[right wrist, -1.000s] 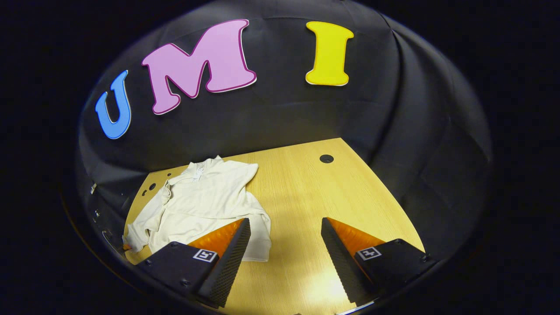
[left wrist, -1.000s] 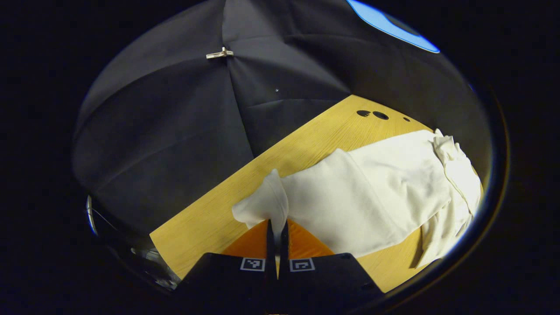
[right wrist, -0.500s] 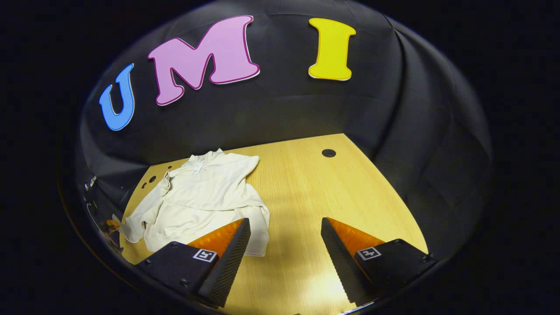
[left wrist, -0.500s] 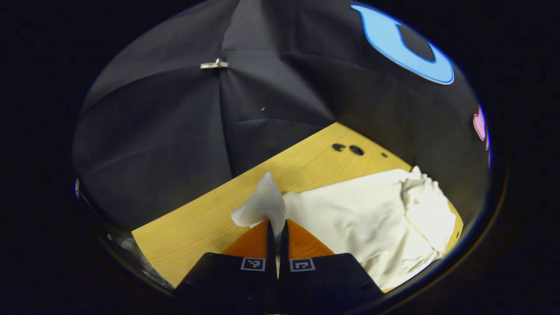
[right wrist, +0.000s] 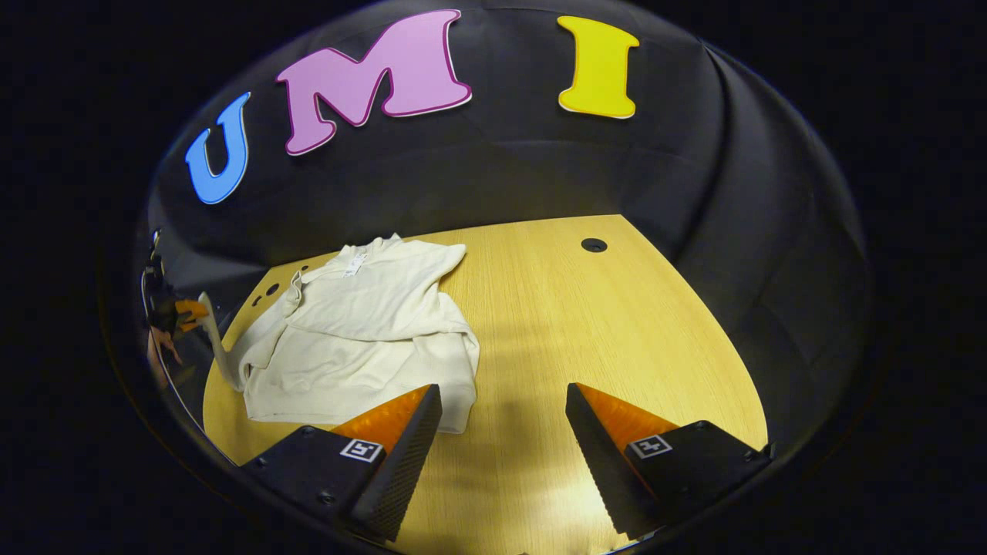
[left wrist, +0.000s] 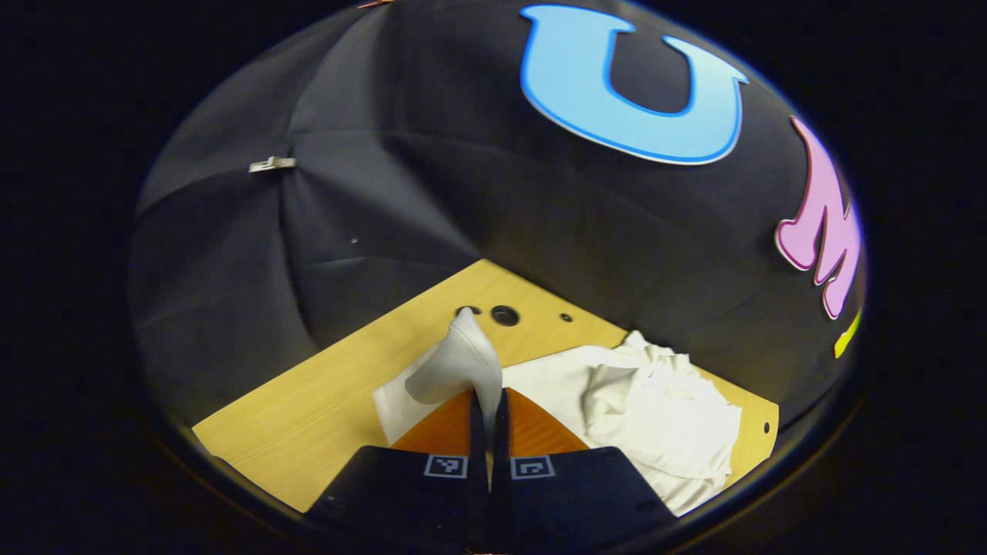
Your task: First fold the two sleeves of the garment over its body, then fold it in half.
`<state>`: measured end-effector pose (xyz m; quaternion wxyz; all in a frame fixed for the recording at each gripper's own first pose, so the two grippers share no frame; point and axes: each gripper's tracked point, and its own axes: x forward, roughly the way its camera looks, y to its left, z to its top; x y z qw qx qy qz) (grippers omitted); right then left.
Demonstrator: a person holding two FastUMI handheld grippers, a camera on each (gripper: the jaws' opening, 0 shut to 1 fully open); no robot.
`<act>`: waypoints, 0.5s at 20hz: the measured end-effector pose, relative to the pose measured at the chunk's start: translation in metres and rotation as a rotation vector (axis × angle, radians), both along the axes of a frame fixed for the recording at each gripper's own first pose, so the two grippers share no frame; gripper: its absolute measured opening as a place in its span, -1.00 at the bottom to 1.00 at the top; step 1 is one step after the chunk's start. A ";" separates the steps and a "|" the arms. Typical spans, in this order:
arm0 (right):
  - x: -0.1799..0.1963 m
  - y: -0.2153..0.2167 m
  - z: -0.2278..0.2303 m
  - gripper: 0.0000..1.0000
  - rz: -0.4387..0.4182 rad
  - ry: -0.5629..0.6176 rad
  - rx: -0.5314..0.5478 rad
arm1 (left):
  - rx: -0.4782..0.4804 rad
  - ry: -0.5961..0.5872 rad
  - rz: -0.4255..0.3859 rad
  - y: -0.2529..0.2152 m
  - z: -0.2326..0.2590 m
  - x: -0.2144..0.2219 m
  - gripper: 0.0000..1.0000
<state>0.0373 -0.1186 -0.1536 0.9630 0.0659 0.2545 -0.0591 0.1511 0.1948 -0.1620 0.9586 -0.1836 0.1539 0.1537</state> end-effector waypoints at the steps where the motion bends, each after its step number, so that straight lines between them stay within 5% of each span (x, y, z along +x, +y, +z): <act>1: 0.001 0.002 -0.001 0.98 0.011 0.001 -0.004 | 0.006 -0.019 -0.022 -0.008 0.008 0.010 -0.89; 10: 0.016 -0.004 -0.005 0.97 0.025 -0.009 0.011 | 0.032 -0.110 -0.312 -0.138 0.058 0.072 -0.89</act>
